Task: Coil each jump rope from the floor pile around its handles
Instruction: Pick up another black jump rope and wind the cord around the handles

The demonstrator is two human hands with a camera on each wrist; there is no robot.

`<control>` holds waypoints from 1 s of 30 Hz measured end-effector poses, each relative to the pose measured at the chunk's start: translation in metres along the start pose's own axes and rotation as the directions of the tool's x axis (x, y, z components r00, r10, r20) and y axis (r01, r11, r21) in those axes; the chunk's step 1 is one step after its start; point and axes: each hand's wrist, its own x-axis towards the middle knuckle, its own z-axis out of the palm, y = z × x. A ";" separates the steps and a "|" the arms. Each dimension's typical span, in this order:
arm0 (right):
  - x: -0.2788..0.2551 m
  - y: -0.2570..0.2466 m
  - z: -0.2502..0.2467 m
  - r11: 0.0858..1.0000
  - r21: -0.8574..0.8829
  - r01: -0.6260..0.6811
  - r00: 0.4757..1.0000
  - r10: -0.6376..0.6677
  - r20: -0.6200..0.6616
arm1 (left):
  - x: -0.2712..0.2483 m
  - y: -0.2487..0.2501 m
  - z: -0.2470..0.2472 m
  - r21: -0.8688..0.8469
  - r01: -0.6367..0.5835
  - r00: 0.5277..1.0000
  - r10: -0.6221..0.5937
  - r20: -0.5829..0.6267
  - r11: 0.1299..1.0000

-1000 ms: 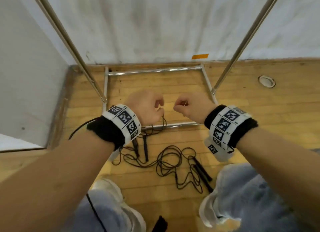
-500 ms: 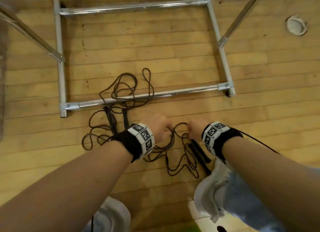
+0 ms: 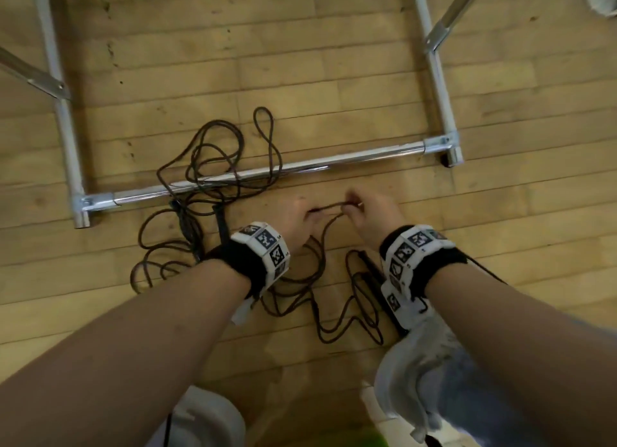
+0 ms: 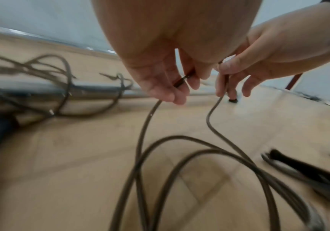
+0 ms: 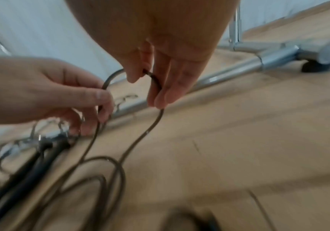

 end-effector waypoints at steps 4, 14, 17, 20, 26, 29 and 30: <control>0.018 -0.054 -0.042 0.994 0.083 0.076 0.993 -0.068 -0.100 | -0.004 0.003 -0.059 0.020 0.016 0.983 -0.012 -0.182 1.000; -0.028 -0.195 -0.147 0.895 0.007 0.446 0.849 -0.421 -0.320 | -0.074 0.070 -0.193 -0.156 -0.071 0.882 -0.011 -0.470 0.985; -0.059 -0.230 -0.174 0.841 0.083 0.534 0.783 -0.456 -0.424 | -0.107 0.091 -0.222 -0.166 -0.101 0.901 0.020 -0.432 0.981; -0.092 -0.261 -0.196 0.781 0.144 0.608 0.711 -0.456 -0.535 | -0.140 0.107 -0.243 -0.268 -0.130 0.925 0.019 -0.379 0.955; -0.158 -0.327 -0.235 0.597 0.163 0.785 0.520 -0.494 -0.697 | -0.195 0.135 -0.267 -0.384 -0.163 0.938 0.022 -0.345 0.909; -0.180 -0.347 -0.252 0.523 0.140 0.841 0.434 -0.495 -0.753 | -0.215 0.146 -0.280 -0.432 -0.198 0.917 0.011 -0.399 0.880; -0.183 -0.349 -0.255 0.525 0.139 0.840 0.431 -0.489 -0.758 | -0.222 0.150 -0.286 -0.452 -0.231 0.895 0.006 -0.445 0.861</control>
